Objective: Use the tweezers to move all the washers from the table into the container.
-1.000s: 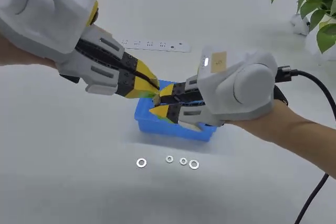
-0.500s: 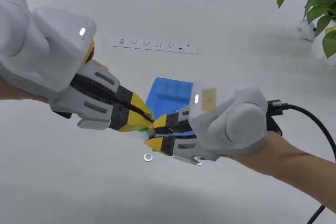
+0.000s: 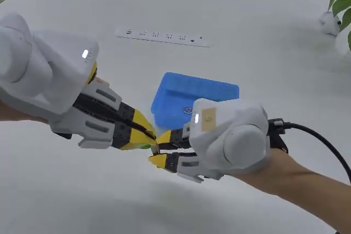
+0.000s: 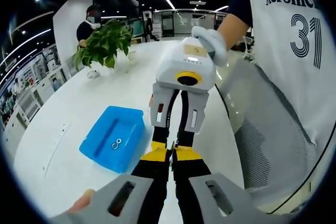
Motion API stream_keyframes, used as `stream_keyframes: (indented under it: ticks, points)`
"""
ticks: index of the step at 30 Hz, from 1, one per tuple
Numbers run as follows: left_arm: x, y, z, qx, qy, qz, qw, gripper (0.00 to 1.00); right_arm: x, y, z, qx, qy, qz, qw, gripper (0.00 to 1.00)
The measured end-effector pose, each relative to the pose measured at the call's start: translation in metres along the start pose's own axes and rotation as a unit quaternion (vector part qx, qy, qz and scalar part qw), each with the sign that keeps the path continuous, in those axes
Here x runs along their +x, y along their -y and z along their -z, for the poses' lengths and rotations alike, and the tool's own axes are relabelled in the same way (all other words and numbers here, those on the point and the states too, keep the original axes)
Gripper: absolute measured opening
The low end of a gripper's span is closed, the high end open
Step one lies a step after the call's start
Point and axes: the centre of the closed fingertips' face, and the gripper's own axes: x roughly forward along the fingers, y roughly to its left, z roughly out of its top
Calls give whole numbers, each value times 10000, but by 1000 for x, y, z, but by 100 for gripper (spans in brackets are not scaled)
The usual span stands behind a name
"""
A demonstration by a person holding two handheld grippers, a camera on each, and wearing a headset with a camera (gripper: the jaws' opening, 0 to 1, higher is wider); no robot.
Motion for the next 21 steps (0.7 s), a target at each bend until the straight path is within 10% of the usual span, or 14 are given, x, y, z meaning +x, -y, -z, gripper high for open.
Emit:
stream_keyframes:
  ticks: [21]
  points:
    - [8,-15,18,-164,-84,96,9998,6,16,8,14,319,-24,-26,9995,11]
